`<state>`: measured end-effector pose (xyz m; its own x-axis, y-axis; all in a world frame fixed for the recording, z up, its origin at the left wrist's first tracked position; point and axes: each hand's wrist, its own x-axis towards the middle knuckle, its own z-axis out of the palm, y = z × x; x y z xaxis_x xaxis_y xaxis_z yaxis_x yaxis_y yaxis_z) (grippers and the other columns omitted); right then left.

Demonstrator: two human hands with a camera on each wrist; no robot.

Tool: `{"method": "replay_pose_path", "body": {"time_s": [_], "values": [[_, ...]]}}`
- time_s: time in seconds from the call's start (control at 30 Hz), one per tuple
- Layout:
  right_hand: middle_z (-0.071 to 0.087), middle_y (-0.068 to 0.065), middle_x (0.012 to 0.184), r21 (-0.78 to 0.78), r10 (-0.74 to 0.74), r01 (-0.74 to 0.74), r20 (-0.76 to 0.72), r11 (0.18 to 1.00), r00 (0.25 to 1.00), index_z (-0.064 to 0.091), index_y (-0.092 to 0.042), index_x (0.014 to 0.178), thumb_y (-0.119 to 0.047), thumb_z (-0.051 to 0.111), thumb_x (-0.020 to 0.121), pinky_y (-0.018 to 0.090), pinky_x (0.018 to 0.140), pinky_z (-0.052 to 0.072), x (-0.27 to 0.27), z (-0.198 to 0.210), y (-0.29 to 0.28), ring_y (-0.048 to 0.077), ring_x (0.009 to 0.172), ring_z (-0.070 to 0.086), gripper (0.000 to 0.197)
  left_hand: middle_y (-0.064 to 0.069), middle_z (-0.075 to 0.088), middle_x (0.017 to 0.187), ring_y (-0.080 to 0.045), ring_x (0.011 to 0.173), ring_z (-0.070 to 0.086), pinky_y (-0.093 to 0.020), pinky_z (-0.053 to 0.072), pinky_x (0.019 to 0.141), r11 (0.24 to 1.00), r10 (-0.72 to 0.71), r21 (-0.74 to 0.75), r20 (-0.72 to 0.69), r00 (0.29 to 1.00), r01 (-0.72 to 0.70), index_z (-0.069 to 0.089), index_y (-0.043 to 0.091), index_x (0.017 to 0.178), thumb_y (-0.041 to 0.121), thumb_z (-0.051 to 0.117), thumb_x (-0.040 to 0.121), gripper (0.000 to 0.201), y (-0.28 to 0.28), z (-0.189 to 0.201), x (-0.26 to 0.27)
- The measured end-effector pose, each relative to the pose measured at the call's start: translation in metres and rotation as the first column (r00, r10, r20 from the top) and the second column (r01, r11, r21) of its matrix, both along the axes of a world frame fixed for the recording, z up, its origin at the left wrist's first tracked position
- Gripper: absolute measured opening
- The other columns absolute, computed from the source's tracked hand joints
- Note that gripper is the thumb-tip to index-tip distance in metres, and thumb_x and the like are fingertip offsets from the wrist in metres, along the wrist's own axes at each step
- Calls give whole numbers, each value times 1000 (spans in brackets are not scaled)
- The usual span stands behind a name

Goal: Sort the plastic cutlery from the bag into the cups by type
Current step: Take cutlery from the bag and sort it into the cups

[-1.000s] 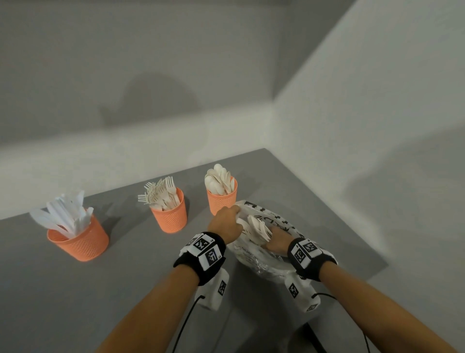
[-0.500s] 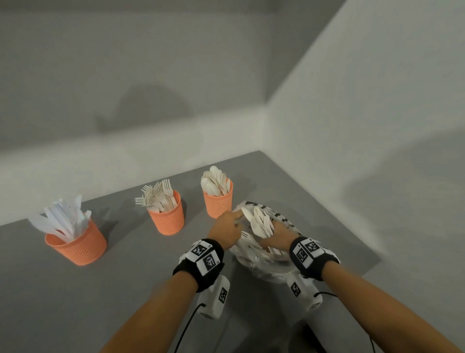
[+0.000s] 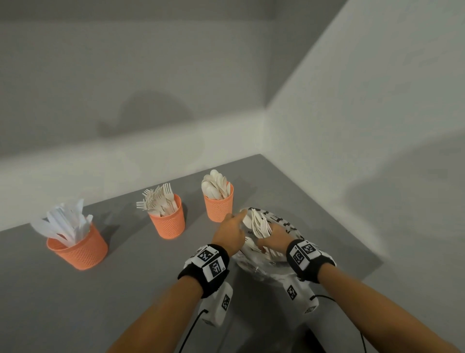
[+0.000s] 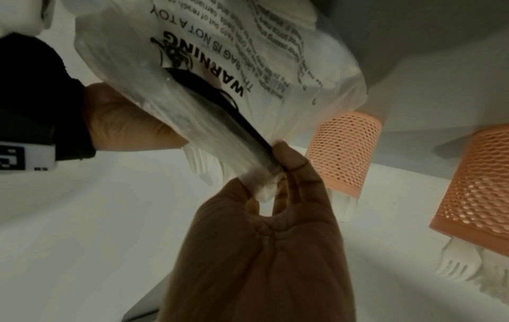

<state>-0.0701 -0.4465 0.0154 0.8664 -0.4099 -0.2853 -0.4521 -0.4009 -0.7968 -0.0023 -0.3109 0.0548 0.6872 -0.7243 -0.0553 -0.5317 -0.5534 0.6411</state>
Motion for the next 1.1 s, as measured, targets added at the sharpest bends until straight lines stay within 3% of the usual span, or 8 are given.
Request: {"method": "replay_pose_path", "body": {"time_s": [0.2, 0.37, 0.5, 0.63, 0.73, 0.83, 0.97, 1.1], "values": [[59, -1, 73, -2, -16, 16, 53, 1000, 998, 57, -13, 94, 2, 63, 74, 26, 61, 49, 2, 12, 3, 14, 64, 56, 26, -18, 47, 135, -33, 120, 49, -36, 39, 104, 988, 76, -127, -132, 988, -93, 22, 17, 147, -3, 40, 86, 67, -1, -10, 9], [52, 3, 59, 64, -106, 96, 165, 993, 981, 50, -16, 71, 5, 54, 86, 11, 45, 45, 9, 56, -7, -3, 35, 50, 25, -22, 47, 136, -38, 121, 49, -45, 42, 102, 978, 112, -145, -256, 960, -152, 18, 12, 147, 10, 43, 93, 60, 2, -12, 15], [56, 5, 58, 172, -229, 181, 328, 968, 917, 53, -14, 68, -5, 56, 89, 23, 56, 51, 28, 99, -7, 3, 39, 54, 23, -7, 55, 116, -29, 115, 53, -37, 42, 99, 942, 162, -242, -281, 946, -233, 49, 10, 125, 21, 43, 97, 31, 14, -1, 21], [55, 7, 60, 333, -285, 140, 441, 932, 851, 53, -12, 66, -2, 53, 89, 34, 64, 51, 57, 126, 20, 17, 50, 56, 25, -10, 54, 83, -23, 76, 55, -31, 47, 72, 766, 117, -347, -753, 648, -541, 51, 12, 89, 20, 39, 98, 17, 42, 12, 32], [57, 1, 53, 398, -315, 123, 464, 909, 828, 50, -12, 65, -1, 54, 89, 23, 57, 50, 77, 130, 57, 10, 48, 56, 26, -15, 59, 88, -26, 83, 58, -35, 48, 76, 645, 33, -218, -950, 311, -733, 55, 5, 93, 33, 37, 99, 33, 66, 8, 38], [57, -2, 50, 523, -357, 86, 444, 848, 822, 51, -11, 70, -1, 56, 89, 24, 51, 49, 99, 116, 98, 11, 44, 56, 22, -22, 58, 90, -32, 85, 58, -39, 48, 80, 527, -58, -124, -992, 110, -841, 54, -5, 93, 40, 31, 99, 50, 88, 8, 42], [60, 2, 64, 498, -270, 15, 444, 867, 854, 57, -6, 80, -3, 57, 88, 14, 50, 49, 111, 102, 152, 2, 49, 60, 9, -23, 66, 90, -32, 82, 66, -40, 54, 78, 387, -157, -100, -987, 41, -916, 53, -8, 112, 39, 28, 100, 54, 120, 21, 53], [59, 6, 67, 568, -274, -14, 418, 823, 866, 57, 5, 98, 6, 61, 84, 9, 43, 45, 120, 89, 196, 1, 42, 58, 15, -11, 65, 77, -20, 67, 64, -31, 55, 64, 397, -138, -157, -984, 110, -904, 59, 2, 97, 38, 29, 98, 46, 146, 35, 56]]}}
